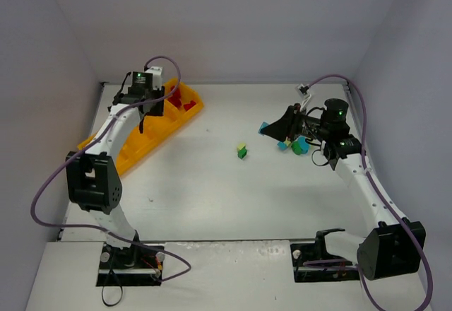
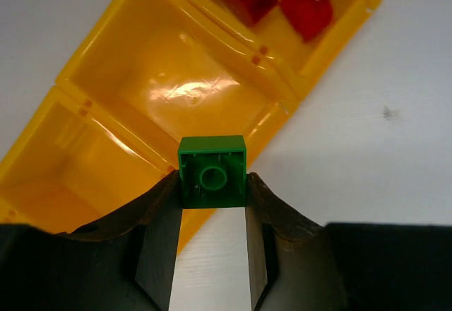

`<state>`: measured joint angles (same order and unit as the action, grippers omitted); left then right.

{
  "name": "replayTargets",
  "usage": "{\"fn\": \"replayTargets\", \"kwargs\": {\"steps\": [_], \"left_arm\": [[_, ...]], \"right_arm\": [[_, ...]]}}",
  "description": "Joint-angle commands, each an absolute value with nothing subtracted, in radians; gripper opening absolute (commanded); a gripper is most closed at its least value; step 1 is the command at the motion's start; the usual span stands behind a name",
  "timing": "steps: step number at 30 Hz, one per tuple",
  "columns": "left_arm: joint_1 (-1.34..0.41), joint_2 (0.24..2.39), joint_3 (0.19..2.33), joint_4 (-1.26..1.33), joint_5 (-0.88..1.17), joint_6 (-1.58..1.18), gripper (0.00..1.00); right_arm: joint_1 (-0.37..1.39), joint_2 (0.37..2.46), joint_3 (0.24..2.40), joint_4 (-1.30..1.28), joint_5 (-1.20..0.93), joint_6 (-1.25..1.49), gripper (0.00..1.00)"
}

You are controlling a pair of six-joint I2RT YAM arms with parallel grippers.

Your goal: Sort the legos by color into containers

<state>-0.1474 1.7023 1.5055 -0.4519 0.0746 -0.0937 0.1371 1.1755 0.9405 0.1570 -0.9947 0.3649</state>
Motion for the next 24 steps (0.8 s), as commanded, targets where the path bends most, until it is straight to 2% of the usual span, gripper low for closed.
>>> {"fn": "replayTargets", "kwargs": {"steps": [1, 4, 6, 10, 11, 14, 20, 24], "left_arm": [[-0.147, 1.758, 1.591, -0.442, -0.095, -0.048, 0.00], [-0.144, 1.840, 1.632, -0.440, -0.124, -0.048, 0.01], [-0.143, 1.864, 1.647, -0.427, -0.153, -0.048, 0.08], [-0.129, 1.931, 1.707, -0.445, -0.189, -0.040, 0.11], [-0.126, 1.939, 1.726, -0.445, -0.190, -0.040, 0.20], [-0.126, 1.959, 1.744, -0.446, -0.180, -0.029, 0.35], [-0.126, 1.967, 1.741, -0.433, -0.163, -0.028, 0.52], [-0.127, 1.930, 1.723, -0.431, -0.138, -0.041, 0.56]], "right_arm": [[0.130, 1.163, 0.980, 0.202, -0.994, 0.353, 0.00], [0.130, 1.157, 0.983, 0.196, -0.989, 0.354, 0.00], [0.130, 1.152, 0.985, 0.187, -0.985, 0.351, 0.00], [0.130, 1.140, 0.983, 0.172, -0.976, 0.344, 0.00], [0.129, 1.140, 0.983, 0.166, -0.976, 0.342, 0.00], [0.129, 1.140, 0.985, 0.164, -0.971, 0.344, 0.00], [0.129, 1.146, 0.999, 0.160, -0.969, 0.344, 0.00], [0.129, 1.152, 1.003, 0.156, -0.969, 0.347, 0.00]]}}
